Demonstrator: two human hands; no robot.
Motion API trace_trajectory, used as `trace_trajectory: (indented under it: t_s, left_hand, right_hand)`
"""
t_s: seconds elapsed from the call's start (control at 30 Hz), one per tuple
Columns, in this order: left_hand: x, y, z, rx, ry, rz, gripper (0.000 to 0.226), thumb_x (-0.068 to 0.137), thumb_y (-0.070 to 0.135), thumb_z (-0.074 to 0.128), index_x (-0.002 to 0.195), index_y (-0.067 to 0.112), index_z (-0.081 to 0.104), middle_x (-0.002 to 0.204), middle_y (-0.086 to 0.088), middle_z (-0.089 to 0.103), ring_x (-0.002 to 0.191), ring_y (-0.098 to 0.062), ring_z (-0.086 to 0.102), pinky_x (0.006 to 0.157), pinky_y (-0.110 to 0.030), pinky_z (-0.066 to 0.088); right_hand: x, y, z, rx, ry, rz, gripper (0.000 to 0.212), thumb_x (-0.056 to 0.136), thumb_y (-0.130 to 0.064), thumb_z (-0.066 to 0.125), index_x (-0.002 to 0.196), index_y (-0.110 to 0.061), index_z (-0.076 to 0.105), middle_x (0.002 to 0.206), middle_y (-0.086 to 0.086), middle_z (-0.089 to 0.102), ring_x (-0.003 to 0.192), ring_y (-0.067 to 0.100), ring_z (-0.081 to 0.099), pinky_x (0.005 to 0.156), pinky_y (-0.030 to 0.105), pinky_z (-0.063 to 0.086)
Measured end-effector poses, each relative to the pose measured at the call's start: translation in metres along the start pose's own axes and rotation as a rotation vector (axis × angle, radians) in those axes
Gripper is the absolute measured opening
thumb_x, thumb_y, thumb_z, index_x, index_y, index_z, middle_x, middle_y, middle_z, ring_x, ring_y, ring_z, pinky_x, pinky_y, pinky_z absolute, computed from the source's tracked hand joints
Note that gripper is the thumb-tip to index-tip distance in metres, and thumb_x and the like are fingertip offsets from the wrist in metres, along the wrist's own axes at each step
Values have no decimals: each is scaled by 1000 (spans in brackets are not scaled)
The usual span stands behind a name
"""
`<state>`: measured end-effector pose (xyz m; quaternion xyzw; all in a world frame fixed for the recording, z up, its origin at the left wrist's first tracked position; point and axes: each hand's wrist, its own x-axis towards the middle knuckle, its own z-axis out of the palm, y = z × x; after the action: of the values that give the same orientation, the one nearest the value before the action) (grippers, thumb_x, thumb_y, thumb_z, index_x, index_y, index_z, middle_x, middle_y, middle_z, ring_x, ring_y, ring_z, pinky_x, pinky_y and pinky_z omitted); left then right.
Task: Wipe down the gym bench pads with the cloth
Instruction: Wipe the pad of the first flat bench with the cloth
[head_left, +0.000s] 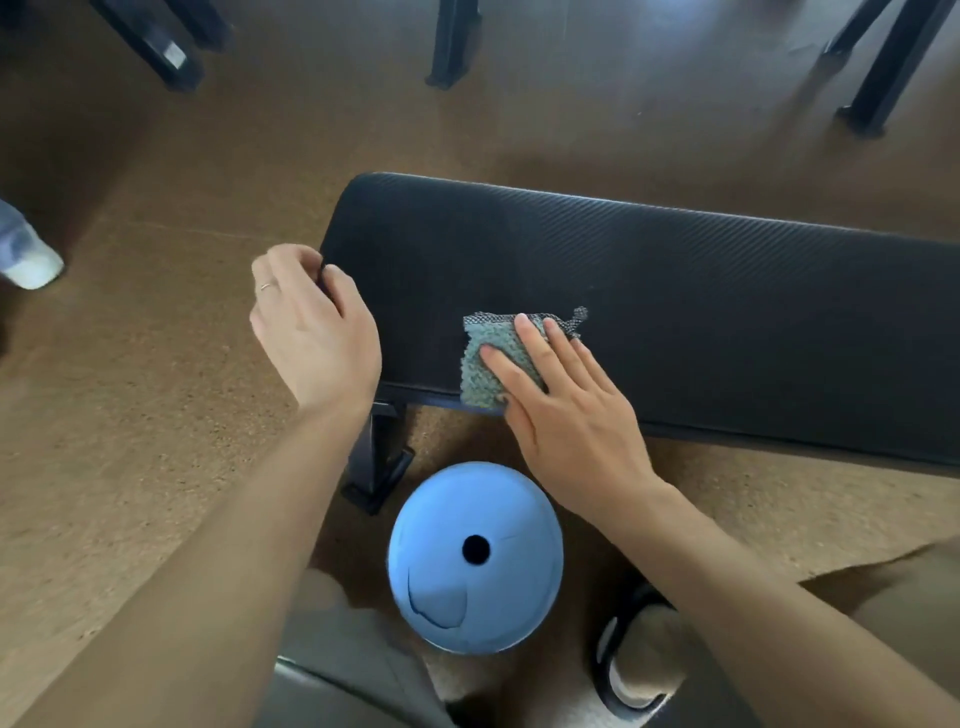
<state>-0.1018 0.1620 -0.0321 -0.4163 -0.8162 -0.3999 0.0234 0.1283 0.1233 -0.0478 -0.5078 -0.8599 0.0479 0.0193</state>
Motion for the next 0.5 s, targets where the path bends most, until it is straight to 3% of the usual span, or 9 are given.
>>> trace_trajectory:
  t_s: [0.13,0.23,0.37,0.5]
  left_hand:
    - [-15,13,10,68,-122,220,16,102,22,43,98,14,55,103,-5,61,91,-20,54,90,-34,39]
    - [-25,10,21,115,-164,305,21,102,23,41,96,13,59,97,-4,62,87,-21,56,84,-35,41]
    - [-22,9,24,119,-172,331,25,103,22,36,93,12,57,91,-3,59,81,-22,52,80,-39,38]
    - [-21,5,26,120,-177,324,26,102,22,34,88,12,53,85,-2,55,76,-21,48,77,-40,36]
  right_hand:
    - [-23,27,-7,-4,6,231,57,109,-45,13,162,-32,26,171,6,18,159,26,10,129,44,14]
    - [-12,4,-3,40,33,323,60,106,-42,15,162,-29,29,171,8,17,159,32,7,129,47,11]
    - [21,-35,6,82,51,142,56,106,-38,24,158,-24,39,168,10,27,157,38,15,128,52,15]
    - [25,-23,1,59,16,31,55,108,-40,26,162,-30,29,171,6,20,159,31,12,129,47,12]
